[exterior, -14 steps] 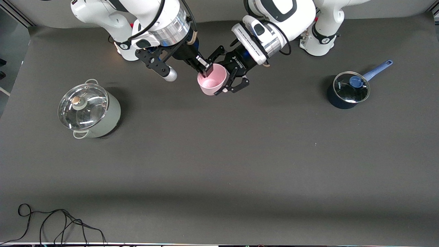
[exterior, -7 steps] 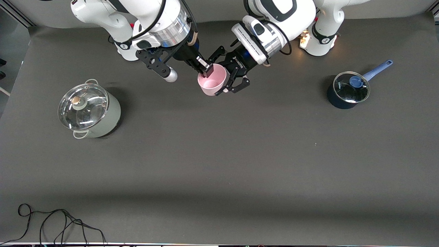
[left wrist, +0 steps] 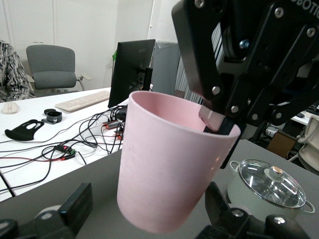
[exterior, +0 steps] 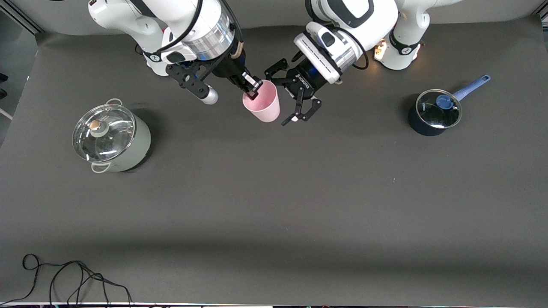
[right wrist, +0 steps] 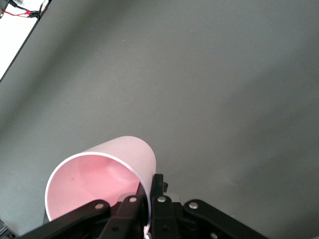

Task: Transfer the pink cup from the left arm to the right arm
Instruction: 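Grasp the cup with the right gripper while the left gripper releases, then lower the cup with the right gripper while the left gripper withdraws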

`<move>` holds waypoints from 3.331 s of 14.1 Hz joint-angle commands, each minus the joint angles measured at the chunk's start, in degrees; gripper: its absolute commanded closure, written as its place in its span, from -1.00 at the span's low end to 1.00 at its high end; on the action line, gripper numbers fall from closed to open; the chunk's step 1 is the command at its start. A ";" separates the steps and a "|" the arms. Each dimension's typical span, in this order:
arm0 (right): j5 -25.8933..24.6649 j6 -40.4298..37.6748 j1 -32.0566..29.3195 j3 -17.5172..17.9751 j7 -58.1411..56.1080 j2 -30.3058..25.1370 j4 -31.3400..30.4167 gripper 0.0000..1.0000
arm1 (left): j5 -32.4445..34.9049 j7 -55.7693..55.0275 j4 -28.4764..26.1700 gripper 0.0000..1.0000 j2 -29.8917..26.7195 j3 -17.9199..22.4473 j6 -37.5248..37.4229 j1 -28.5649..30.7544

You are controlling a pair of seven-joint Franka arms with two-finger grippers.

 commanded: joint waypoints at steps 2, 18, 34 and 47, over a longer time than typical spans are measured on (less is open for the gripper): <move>-0.76 -0.54 0.14 -0.04 -1.08 0.62 1.77 1.00 | -0.64 -0.10 1.41 -0.98 2.84 1.12 2.54 0.72; -1.11 -14.34 -24.73 -5.04 -65.20 -6.14 -7.70 1.00 | 3.75 0.43 1.50 -0.99 8.99 20.55 2.90 2.74; -0.76 44.15 -24.82 -17.10 -87.91 -11.08 -63.42 1.00 | 28.86 -67.64 1.76 -0.99 9.43 20.81 -11.83 8.72; 1.18 57.29 -24.82 -17.10 -88.18 -4.12 -66.25 -0.47 | 98.73 -114.54 2.20 -1.00 1.45 28.71 -55.69 14.35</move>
